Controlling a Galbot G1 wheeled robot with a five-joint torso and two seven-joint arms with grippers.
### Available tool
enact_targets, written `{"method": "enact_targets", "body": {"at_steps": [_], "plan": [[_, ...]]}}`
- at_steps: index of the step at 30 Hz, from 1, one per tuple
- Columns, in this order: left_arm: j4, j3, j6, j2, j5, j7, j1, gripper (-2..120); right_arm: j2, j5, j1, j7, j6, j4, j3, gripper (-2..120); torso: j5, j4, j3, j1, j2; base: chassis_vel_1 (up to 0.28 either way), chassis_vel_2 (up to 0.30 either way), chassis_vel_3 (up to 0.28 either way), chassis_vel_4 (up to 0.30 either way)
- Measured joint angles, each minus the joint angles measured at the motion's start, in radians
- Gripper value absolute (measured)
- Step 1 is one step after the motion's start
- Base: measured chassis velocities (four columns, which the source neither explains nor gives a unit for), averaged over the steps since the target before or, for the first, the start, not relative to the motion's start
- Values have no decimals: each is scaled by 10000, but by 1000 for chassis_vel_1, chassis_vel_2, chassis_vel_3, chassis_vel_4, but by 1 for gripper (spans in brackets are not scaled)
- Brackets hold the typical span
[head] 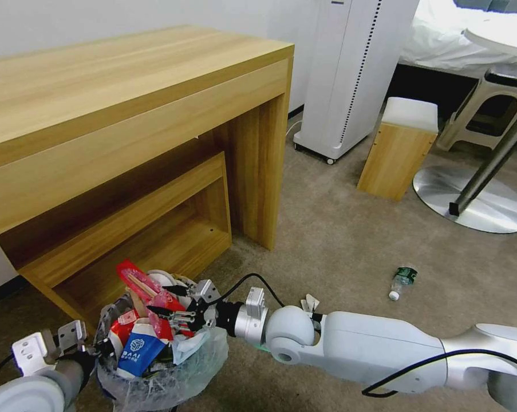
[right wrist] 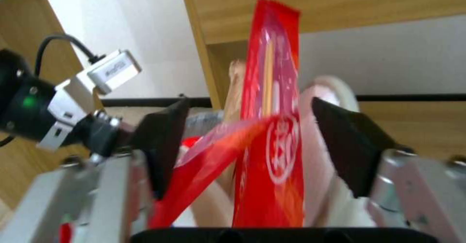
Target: Pick up the trash bin and place the garbage on the floor into it.
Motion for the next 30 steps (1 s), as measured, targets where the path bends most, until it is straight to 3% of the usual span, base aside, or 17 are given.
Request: {"method": "enact_targets", "body": {"at_steps": [8,14,19,24,28,30], "plan": [[-18,-4,58,-67,43,14,47,0,-185,-66,38,133,-14,250,244,98,0,0,0,0,0,0,0,0,0],[-71,12,116,-140,-31,-6,13,0,-695,-804,-351,212,113,510,924,100,1,0,0,0,0,0,0,0,0],[-188,0,215,-141,-284,-60,-62,0,-1653,-898,-1521,575,75,906,3088,100,2,-2,0,0,0,0,0,0,0],[-259,1,222,-73,-428,-106,-85,0,-2464,-615,-2248,1132,-246,1087,4471,100,3,0,0,0,0,0,0,0,0],[-308,3,227,11,-509,-117,-74,0,-3384,-375,-3319,1915,-1251,1176,6239,100,4,-3,0,0,0,0,0,0,0],[-308,2,229,26,-509,-119,-63,0,-3571,-316,-3548,1958,-1420,1165,6580,100,4,-2,0,0,0,0,0,0,0]]}}
